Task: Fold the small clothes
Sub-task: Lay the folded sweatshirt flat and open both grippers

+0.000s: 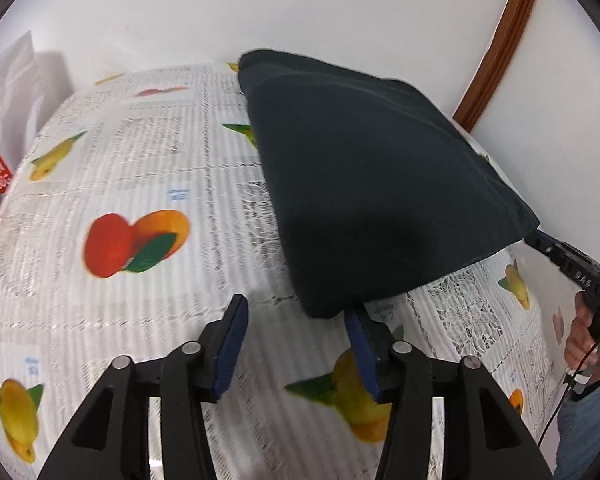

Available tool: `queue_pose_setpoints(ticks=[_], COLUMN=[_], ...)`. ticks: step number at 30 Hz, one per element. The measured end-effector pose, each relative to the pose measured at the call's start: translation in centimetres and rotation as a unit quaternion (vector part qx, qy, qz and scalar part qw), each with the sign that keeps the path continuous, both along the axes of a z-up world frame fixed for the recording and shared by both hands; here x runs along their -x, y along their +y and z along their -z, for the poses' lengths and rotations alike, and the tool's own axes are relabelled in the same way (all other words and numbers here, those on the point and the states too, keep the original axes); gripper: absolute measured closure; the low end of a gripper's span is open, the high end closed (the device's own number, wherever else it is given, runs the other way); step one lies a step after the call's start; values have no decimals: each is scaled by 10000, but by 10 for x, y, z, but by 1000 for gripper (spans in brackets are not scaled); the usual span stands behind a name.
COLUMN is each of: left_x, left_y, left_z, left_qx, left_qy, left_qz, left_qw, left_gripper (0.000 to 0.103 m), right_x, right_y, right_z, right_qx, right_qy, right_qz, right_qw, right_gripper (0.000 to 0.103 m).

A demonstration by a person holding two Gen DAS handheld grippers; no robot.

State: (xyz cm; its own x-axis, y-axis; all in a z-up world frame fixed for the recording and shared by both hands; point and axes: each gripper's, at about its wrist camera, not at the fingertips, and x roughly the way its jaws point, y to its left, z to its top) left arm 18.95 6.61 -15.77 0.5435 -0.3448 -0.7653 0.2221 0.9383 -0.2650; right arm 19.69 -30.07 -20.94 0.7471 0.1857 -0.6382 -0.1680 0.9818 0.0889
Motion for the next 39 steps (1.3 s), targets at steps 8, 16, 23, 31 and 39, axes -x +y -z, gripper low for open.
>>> queue_pose_setpoints(ticks=[8, 16, 23, 31, 39], left_x=[14, -13, -18, -15, -10], left_y=[10, -8, -19, -19, -19], left_z=[-21, -20, -14, -14, -15], left_qx=[257, 53, -51, -99, -56], left_qy=[-222, -181, -96, -74, 103], left_qz=[-219, -232, -280, -334, -431], left_qw=[9992, 9996, 9995, 9994, 9990], left_gripper=[45, 45, 45, 44, 43], right_x=[-2, -25, -26, -25, -19], right_y=[2, 12, 8, 11, 14], right_z=[-21, -11, -8, -11, -10], right_qx=[-358, -273, -321, -219, -82], right_qy=[-239, -27, 60, 165, 244], right_qz=[118, 338, 351, 405, 405], right_qw=[9990, 9991, 9988, 9988, 9988], right_gripper=[77, 76, 77, 77, 76])
